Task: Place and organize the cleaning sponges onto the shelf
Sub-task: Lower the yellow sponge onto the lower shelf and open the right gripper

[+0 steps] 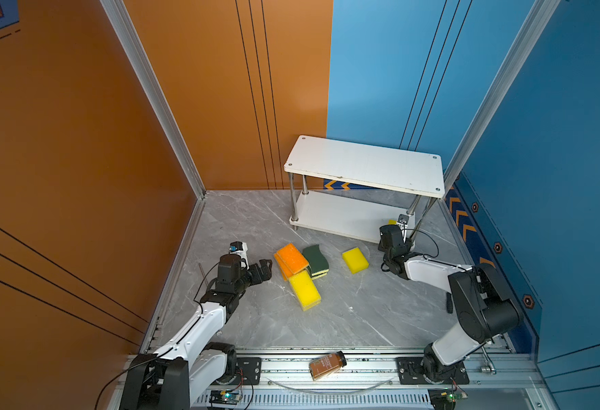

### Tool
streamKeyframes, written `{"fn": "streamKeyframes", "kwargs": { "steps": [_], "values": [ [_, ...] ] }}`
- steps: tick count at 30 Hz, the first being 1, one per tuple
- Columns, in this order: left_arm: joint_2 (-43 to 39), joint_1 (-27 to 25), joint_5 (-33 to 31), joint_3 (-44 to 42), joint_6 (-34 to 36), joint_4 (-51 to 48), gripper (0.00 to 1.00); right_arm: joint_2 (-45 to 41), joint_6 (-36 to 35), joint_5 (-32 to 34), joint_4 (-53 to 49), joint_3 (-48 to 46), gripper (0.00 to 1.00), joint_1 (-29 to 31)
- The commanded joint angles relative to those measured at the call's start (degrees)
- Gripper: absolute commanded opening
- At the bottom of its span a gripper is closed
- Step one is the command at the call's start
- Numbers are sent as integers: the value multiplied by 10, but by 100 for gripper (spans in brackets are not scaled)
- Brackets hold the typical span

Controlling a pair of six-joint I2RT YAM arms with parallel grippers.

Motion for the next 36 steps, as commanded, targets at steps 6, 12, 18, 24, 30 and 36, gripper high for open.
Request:
{"fn": "streamKeyframes", "kwargs": {
  "steps": [6, 12, 18, 24, 30, 36],
  "values": [
    [0, 4, 4, -9, 0, -6, 98, 10, -10, 16, -14, 15, 60, 1],
    [2, 5, 4, -10, 1, -5, 98, 16, -9, 15, -16, 19, 61, 1],
    [3, 5, 4, -11, 1, -5, 98, 17, -8, 17, -19, 19, 62, 0],
    [3, 5, 4, -12, 1, -5, 98, 19, -2, 15, -20, 19, 62, -4],
    [1, 5, 4, -13, 1, -6, 98, 22, -1, 10, -25, 22, 62, -6],
    [-3, 7, 3, -14, 4, -10, 98, 22, -1, 9, -27, 23, 62, -6]
  ]
}}
